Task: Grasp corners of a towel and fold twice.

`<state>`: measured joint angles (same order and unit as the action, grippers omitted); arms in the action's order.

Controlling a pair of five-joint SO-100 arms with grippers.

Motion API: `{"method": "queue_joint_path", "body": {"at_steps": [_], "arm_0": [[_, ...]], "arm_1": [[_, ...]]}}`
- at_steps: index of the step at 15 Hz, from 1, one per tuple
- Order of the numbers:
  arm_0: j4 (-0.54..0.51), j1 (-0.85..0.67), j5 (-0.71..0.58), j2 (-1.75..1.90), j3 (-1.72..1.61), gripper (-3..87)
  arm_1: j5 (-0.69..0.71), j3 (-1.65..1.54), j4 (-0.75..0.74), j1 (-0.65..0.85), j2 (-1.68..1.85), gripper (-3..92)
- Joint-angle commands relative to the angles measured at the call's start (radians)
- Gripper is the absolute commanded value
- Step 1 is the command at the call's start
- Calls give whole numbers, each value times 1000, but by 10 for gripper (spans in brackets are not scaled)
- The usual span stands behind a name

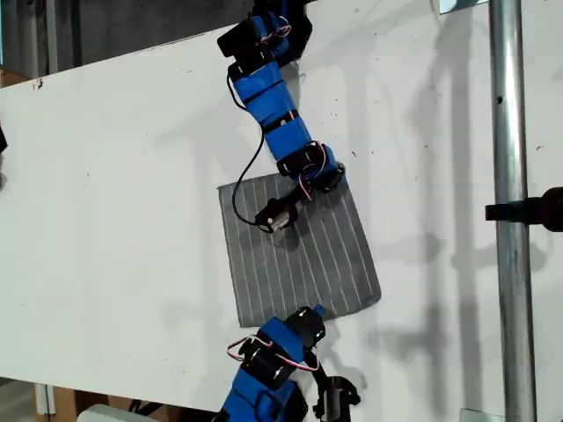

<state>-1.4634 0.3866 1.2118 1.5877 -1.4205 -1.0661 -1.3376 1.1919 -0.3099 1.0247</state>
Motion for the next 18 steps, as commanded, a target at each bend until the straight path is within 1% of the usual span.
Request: {"method": "queue_joint_path", "body": {"at_steps": [1,3,4,5,7,8,9,11,13,16,18], "arm_0": [[-5,26,23,-109,216,-29],[-6,29,95,-155,267,-27],[-23,28,164,-152,259,151],[-74,26,242,-150,259,333],[-156,26,256,-150,256,378],[-156,35,255,-140,210,381],[-152,49,247,-160,187,366],[-161,74,319,-235,176,315],[-144,126,397,-270,173,293],[-46,161,468,-331,129,280],[6,183,488,-400,158,275]], "arm_1": [[11,40,-12,25,28,-1],[11,40,-14,21,29,-1],[12,40,-12,20,29,-1],[12,40,-11,18,31,-1],[14,38,-11,14,31,-1],[14,38,-11,11,31,-1],[14,38,-14,9,31,-1],[14,38,-12,8,31,-1],[14,37,-6,0,32,-1],[14,38,-5,3,37,-1],[21,38,-3,8,41,-1]]}}
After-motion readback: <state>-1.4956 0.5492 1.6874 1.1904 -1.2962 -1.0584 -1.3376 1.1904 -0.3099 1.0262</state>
